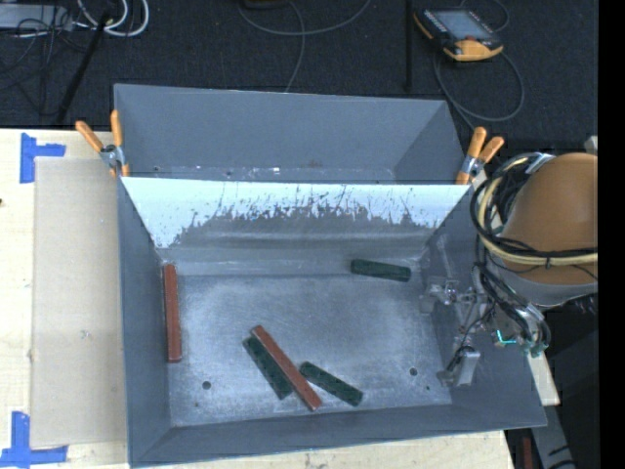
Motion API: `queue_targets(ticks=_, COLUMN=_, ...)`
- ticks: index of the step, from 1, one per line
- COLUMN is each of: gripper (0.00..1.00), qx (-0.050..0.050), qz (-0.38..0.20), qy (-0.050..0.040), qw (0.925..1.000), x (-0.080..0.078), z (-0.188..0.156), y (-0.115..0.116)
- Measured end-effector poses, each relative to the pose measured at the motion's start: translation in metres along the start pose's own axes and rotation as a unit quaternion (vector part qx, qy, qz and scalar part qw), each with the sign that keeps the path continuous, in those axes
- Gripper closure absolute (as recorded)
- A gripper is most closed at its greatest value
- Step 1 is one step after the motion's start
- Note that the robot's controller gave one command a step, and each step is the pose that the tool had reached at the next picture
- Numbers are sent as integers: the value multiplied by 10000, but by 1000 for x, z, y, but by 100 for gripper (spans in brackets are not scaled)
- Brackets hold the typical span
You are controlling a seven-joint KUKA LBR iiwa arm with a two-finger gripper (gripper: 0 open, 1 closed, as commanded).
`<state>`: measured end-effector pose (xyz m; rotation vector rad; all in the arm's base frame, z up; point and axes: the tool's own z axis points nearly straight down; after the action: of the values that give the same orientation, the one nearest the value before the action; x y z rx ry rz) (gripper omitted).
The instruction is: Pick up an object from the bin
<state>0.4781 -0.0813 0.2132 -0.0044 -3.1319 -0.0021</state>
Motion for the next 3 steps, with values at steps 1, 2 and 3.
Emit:
queue_targets(ticks=1, gripper=0, qx=-5, qz=896, qy=-19, qw=9960, x=-5, z=147, y=-38)
queue_targets(ticks=2, gripper=0, qx=5, qz=1349, qy=-63, qw=9908, x=-11, z=112, y=-79)
queue_targets(ticks=3, gripper=0, qx=-11, qz=1131, qy=-86, qw=9936, x=-104, z=112, y=-37)
